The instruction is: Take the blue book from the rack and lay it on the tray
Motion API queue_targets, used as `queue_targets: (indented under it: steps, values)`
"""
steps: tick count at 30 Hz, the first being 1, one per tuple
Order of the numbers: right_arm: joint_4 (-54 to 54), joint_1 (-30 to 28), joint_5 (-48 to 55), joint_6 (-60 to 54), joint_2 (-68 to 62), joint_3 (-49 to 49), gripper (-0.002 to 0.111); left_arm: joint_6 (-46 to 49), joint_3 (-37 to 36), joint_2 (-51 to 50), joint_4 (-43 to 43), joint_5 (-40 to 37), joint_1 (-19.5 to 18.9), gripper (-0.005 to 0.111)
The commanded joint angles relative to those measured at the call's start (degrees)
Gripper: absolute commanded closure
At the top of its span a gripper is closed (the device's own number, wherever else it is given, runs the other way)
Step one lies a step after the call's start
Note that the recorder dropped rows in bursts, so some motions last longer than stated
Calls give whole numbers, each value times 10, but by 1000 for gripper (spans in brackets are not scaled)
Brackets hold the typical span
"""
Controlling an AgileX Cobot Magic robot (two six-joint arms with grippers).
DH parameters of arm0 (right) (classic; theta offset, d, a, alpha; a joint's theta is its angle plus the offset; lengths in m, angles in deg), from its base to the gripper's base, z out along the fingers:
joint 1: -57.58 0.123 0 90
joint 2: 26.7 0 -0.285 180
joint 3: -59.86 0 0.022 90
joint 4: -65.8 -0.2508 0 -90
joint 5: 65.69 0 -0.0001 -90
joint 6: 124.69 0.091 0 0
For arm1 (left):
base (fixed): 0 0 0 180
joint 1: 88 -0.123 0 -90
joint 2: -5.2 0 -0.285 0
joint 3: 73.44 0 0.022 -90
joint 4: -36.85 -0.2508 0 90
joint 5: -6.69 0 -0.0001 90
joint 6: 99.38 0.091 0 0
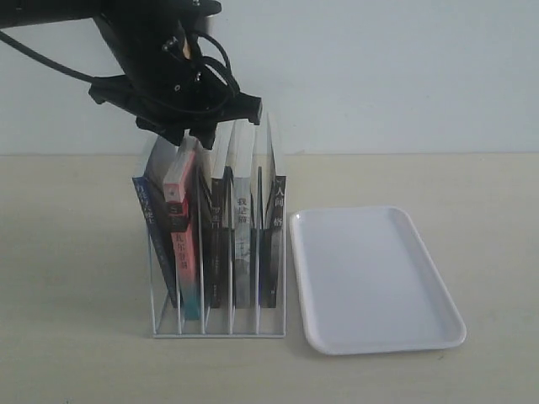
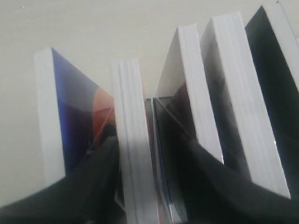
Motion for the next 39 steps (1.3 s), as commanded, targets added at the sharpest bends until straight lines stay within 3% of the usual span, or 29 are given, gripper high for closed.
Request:
queue_targets:
  steps: [1, 10, 15, 17, 20, 26, 31, 39]
  values:
    - [1, -2, -5, -1, 3, 0, 108, 0, 9, 3, 3, -6, 0, 63]
    - [1, -2, -5, -1, 3, 0, 108, 5, 14, 59, 9, -15, 0, 63]
    - [1, -2, -5, -1, 3, 0, 108, 62, 14, 84, 106, -2, 8, 63]
    - [1, -2, -5, -3, 3, 0, 108, 64, 14, 81, 112, 31, 31, 63]
    - [1, -2, -5, -3, 3, 0, 108, 63, 14, 59, 111, 85, 72, 63]
    - [1, -2, -5, -3, 3, 0, 108, 29, 18, 21, 106, 99, 81, 63]
    - [1, -2, -5, -3, 3, 0, 108, 29, 56, -13, 104, 83, 89, 63]
    - [1, -2, -5, -3, 3, 0, 108, -32, 100, -31, 20, 17, 92, 63]
